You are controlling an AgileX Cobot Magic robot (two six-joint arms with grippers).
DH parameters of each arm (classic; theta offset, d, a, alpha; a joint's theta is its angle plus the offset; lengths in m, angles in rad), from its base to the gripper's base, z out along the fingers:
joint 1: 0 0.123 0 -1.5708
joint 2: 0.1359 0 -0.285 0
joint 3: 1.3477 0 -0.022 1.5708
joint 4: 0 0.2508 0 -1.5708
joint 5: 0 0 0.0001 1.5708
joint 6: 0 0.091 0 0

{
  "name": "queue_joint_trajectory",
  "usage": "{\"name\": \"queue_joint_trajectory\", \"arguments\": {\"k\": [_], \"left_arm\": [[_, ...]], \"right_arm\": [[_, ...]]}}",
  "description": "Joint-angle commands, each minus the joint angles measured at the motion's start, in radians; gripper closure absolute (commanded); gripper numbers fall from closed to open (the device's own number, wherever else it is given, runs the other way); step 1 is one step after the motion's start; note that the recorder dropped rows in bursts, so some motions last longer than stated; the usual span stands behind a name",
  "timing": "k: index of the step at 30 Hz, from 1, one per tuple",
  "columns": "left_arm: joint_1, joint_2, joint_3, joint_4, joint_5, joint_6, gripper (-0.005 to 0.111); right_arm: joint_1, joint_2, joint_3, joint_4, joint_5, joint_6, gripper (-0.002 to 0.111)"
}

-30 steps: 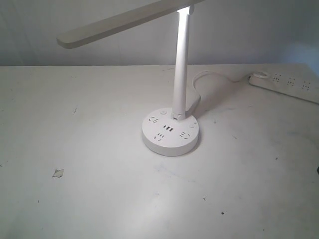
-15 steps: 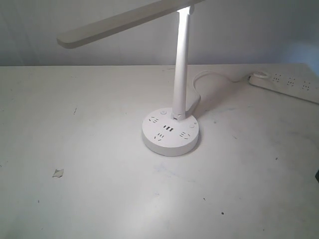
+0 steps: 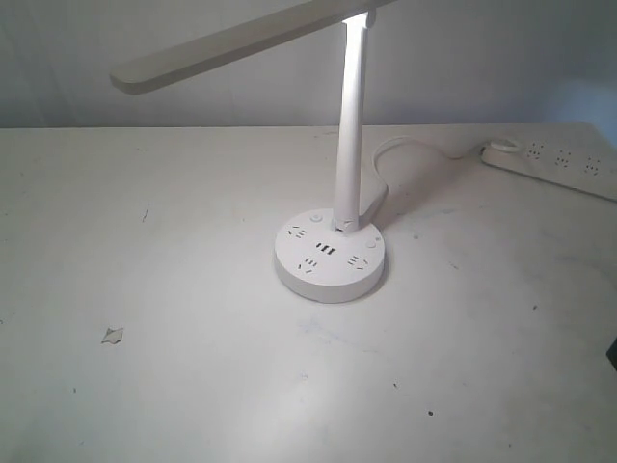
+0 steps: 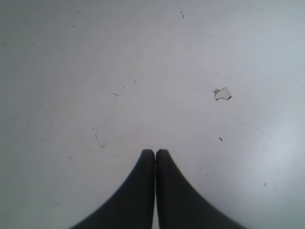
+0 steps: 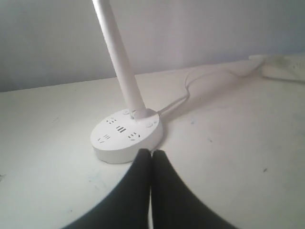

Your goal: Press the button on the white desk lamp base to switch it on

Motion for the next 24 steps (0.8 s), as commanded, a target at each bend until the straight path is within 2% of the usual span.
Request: {"name": "queue_joint_trajectory", "arguments": {"k": [1,7,12,24], "left_arm": [[0.001,-0.004,0.001,-0.003,0.007,-0.001,0.107],[0.001,-0.004,0.001,-0.003,0.007,-0.001,0.107],[0.001,-0.004,0.001,-0.003,0.007,-0.001,0.107],[0.001,-0.004,0.001,-0.003,0.007,-0.001,0.107]], "right_arm": [[0.001,-0.006,0.001,0.002,0.042,0.169,0.108],[0.001,-0.006,0.001,0.002,0.047,0.231,0.108],[0.001,-0.006,0.001,-0.003,0.154,0.214,0.108],[0.001,-0.006,0.001,-0.065,0.146,-0.112,0.108]]}}
